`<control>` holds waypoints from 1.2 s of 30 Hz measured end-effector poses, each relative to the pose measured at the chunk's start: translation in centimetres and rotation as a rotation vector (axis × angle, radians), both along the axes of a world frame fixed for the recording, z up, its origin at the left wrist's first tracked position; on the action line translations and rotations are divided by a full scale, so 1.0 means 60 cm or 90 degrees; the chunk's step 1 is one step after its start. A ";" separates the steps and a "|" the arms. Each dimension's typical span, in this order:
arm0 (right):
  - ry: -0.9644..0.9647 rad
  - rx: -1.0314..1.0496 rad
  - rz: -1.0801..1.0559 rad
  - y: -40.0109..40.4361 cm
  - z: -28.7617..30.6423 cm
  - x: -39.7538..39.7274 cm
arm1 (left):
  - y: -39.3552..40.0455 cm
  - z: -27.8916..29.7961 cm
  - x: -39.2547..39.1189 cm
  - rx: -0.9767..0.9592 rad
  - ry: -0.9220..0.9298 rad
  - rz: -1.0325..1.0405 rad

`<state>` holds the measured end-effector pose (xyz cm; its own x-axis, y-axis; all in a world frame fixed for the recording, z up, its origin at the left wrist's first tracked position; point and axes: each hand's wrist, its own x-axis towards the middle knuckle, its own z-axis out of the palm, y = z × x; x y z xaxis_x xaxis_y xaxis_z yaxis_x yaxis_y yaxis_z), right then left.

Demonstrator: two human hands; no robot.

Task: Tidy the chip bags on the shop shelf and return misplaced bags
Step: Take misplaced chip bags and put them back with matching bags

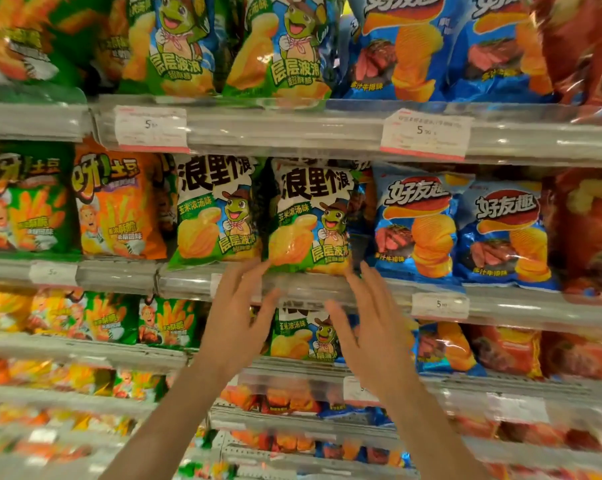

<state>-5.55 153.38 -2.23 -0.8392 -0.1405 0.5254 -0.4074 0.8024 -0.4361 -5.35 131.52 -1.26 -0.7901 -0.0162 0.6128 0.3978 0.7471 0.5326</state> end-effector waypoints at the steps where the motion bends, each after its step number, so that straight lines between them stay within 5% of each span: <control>1: 0.001 -0.003 -0.002 0.003 -0.022 0.016 | -0.004 -0.018 0.020 -0.003 -0.012 0.015; 10: -0.243 -0.048 -0.033 -0.001 -0.160 0.106 | -0.081 -0.142 0.143 -0.035 -0.199 0.087; 19: -0.293 -0.063 -0.116 -0.096 -0.188 0.155 | -0.229 -0.175 0.165 0.004 -0.239 0.074; 36: -0.332 -0.085 -0.299 -0.497 -0.160 0.247 | -0.689 -0.145 0.167 -0.025 -0.270 -0.021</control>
<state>9.27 123.53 -11.81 -0.9420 0.3346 0.0267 0.2562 0.7681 -0.5868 4.68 90.16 -9.95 -0.9719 0.0305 0.2332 0.1739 0.7606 0.6254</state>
